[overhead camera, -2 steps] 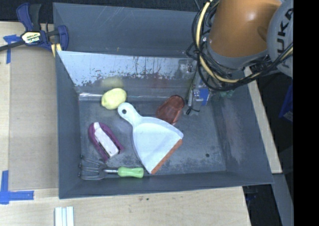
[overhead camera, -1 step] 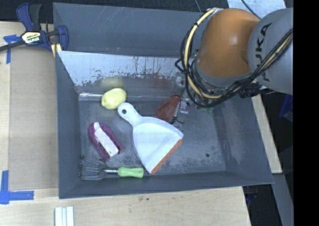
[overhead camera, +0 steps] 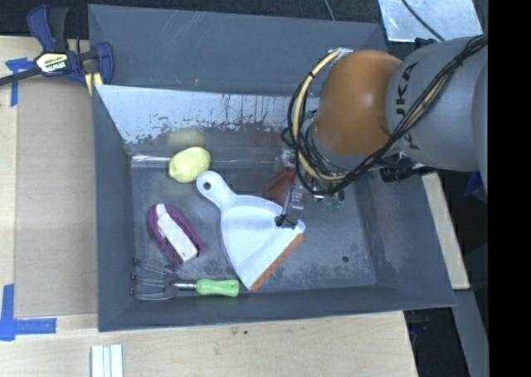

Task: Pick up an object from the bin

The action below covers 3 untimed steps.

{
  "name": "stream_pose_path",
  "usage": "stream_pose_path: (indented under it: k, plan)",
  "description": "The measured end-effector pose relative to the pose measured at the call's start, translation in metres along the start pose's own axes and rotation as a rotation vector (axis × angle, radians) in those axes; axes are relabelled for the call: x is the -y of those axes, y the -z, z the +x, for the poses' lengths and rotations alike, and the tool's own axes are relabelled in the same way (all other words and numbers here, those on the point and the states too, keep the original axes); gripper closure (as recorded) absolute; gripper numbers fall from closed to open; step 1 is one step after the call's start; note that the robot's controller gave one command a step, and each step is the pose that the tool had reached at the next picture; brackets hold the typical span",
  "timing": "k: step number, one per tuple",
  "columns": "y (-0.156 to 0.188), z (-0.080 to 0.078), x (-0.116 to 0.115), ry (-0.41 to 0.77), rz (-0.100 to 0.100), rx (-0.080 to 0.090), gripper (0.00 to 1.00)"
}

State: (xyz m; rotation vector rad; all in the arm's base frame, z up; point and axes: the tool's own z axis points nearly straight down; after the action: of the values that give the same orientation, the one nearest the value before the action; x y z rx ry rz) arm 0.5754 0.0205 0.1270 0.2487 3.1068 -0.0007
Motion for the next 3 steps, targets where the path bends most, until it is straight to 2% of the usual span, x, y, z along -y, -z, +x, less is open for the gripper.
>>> stream_pose_path:
  k: [1,2,3]
  plan:
    - [-0.045,-0.008,0.004,-0.109,-0.009,0.026,1.0]
    - [-0.045,-0.008,0.004,-0.109,-0.009,0.026,1.0]
    - [0.005,-0.021,-0.019,-0.116,-0.011,0.034,1.0]
